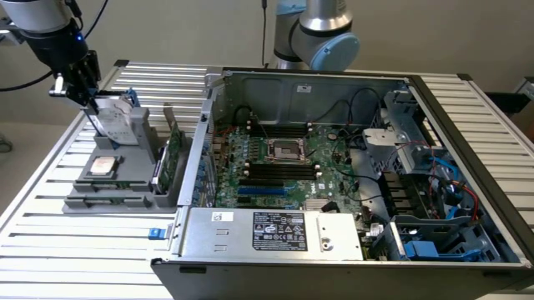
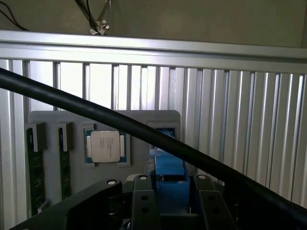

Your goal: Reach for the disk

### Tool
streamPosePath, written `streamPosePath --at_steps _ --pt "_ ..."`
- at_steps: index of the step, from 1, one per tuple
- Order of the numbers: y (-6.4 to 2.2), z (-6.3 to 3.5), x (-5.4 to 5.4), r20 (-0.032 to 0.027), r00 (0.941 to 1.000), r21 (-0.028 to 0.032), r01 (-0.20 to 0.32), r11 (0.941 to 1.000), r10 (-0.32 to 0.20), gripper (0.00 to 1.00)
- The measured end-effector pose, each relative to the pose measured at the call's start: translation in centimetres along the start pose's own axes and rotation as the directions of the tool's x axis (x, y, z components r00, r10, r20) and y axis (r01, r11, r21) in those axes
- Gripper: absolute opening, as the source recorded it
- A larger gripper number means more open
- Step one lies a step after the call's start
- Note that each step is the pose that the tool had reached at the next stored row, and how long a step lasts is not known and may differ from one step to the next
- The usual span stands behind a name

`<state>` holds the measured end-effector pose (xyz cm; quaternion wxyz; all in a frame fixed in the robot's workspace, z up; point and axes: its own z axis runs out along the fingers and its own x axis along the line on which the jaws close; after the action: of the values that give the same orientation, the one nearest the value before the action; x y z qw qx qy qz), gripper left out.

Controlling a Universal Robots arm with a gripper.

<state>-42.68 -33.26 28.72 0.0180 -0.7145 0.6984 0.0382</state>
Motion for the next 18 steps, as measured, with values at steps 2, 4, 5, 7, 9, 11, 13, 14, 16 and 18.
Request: streamPosePath --at_steps 2,4,5,7,9,11,13,14,16,18 --pt "0.00 -0.26 0.0 0.0010 1.0000 0.0001 0.000 1.0000 0.000 0.33" --pt "0.02 -0.68 0.0 0.0027 1.0000 -0.0001 0.000 1.0000 0.000 0.33" --pt "0.02 -0.94 0.0 0.0039 1.0000 0.0001 0.000 1.0000 0.000 0.33" --pt "0.04 -1.47 -0.1 0.0062 1.0000 0.0001 0.000 1.0000 0.000 0.33" --pt "0.06 -1.97 -0.1 0.0081 1.0000 0.0001 0.000 1.0000 0.000 0.33" --pt "0.06 -2.47 -0.1 0.0096 1.0000 0.0003 0.000 1.0000 0.000 0.33" --pt "0.07 -2.96 -0.2 0.0105 0.9999 0.0002 0.000 1.0000 0.000 0.33" --pt "0.07 -3.25 -0.2 0.0111 0.9999 0.0003 0.000 1.0000 0.000 0.33" --pt "0.08 -3.97 -0.2 0.0119 0.9999 0.0001 0.000 1.0000 0.000 0.33" --pt "0.08 -4.83 -0.3 0.0126 0.9999 -0.0002 0.000 1.0000 0.000 0.33"
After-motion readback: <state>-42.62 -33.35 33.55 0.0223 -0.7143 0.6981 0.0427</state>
